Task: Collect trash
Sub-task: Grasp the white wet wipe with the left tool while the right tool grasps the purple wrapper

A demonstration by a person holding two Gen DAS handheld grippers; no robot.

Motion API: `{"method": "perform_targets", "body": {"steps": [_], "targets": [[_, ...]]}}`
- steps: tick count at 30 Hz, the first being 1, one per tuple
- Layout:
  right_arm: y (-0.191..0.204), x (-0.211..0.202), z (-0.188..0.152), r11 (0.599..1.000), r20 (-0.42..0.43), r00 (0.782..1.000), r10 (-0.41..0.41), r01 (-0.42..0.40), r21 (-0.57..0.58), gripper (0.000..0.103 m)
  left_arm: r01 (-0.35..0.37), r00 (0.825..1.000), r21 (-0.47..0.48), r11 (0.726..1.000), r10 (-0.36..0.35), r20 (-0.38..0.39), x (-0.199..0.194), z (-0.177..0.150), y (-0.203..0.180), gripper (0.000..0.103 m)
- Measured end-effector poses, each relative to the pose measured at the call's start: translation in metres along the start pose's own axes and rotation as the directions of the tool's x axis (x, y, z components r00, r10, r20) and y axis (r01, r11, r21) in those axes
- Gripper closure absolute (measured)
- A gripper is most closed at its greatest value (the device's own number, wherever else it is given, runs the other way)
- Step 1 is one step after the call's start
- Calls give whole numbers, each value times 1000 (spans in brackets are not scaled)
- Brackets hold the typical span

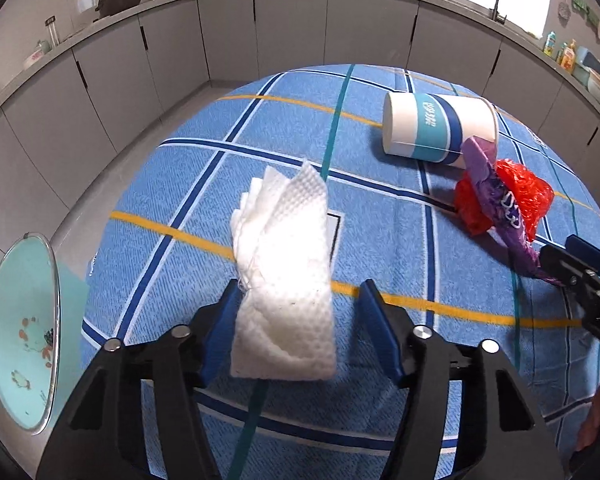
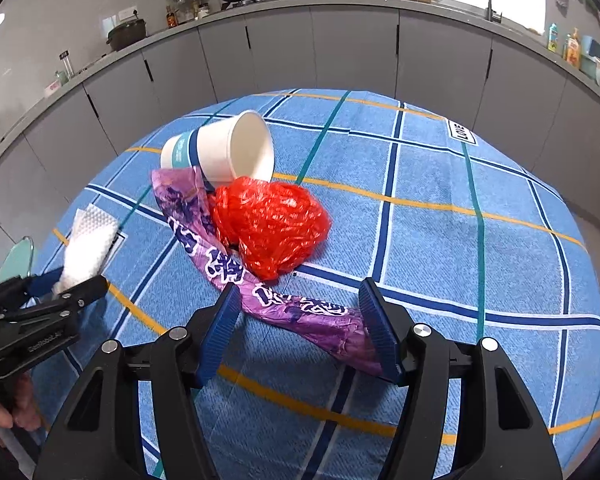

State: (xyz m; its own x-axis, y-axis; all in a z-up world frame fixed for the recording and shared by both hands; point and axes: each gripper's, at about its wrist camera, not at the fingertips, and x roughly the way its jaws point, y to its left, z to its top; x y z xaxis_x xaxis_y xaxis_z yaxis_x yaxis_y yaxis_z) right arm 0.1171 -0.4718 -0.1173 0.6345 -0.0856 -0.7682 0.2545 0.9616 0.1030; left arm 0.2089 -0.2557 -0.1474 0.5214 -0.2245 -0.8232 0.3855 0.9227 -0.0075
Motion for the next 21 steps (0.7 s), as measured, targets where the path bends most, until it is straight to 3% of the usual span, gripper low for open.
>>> {"method": "perform_targets", "body": {"steps": [3, 12, 13, 15, 17, 21], "targets": [[-2, -4, 3, 1000, 21, 1000, 3, -3, -5, 39, 3, 1000, -12, 1000, -3, 6, 1, 1, 3, 53], [18, 19, 4, 993, -45, 999, 17, -22, -115, 41, 22, 1000, -14, 1000, -22, 15, 0, 2, 4, 66], [18, 22, 3, 993, -54, 998, 21, -27, -112, 43, 22, 1000, -12, 1000, -21, 15, 1, 2, 4, 66], [18, 23, 0, 994, -69, 997, 42, -49, -102, 64, 31, 999, -12, 999, -31, 18, -1, 2, 5, 73], [19, 21, -3, 993, -71, 997, 35, -43, -111, 79, 39, 999, -8, 999, -38, 24, -2, 2, 6, 75], [22, 11, -10, 994, -73, 996, 55, -61, -91, 84, 52, 998, 4, 999, -52, 40, -10, -1, 6, 78]]}}
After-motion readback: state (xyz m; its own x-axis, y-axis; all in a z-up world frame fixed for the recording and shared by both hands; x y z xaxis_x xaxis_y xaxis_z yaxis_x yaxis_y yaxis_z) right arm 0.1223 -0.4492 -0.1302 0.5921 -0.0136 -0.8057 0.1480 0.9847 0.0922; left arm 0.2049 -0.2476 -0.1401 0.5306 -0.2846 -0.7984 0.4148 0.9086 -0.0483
